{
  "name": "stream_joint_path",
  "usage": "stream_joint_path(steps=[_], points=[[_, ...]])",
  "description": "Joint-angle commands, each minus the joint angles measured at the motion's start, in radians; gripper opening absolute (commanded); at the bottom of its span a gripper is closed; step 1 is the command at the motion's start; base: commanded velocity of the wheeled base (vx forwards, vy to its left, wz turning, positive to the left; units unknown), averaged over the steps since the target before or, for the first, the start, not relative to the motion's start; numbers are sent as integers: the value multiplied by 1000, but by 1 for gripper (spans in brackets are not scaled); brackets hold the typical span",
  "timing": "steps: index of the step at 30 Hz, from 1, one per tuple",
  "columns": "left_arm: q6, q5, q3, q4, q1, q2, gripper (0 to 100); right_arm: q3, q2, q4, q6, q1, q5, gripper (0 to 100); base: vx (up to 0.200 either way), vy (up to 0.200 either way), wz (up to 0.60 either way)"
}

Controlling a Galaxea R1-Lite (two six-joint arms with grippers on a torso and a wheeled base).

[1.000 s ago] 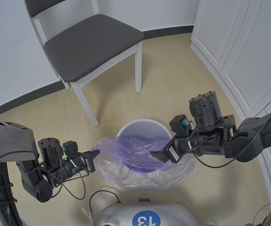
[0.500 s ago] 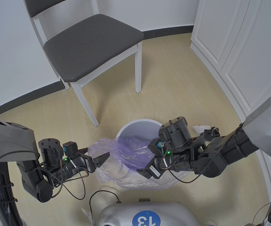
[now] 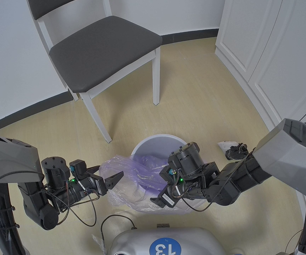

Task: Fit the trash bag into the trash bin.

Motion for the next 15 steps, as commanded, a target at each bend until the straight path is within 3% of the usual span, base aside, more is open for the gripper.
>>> stream_joint_path(steps=[1, 15], points=[[1, 0, 1, -18, 1, -6, 100, -18, 13, -2, 1, 2, -3, 100, 0, 0, 0], [1, 0, 6, -18, -2, -12, 100, -11, 5, 1, 1, 2, -9, 100, 0, 0, 0]])
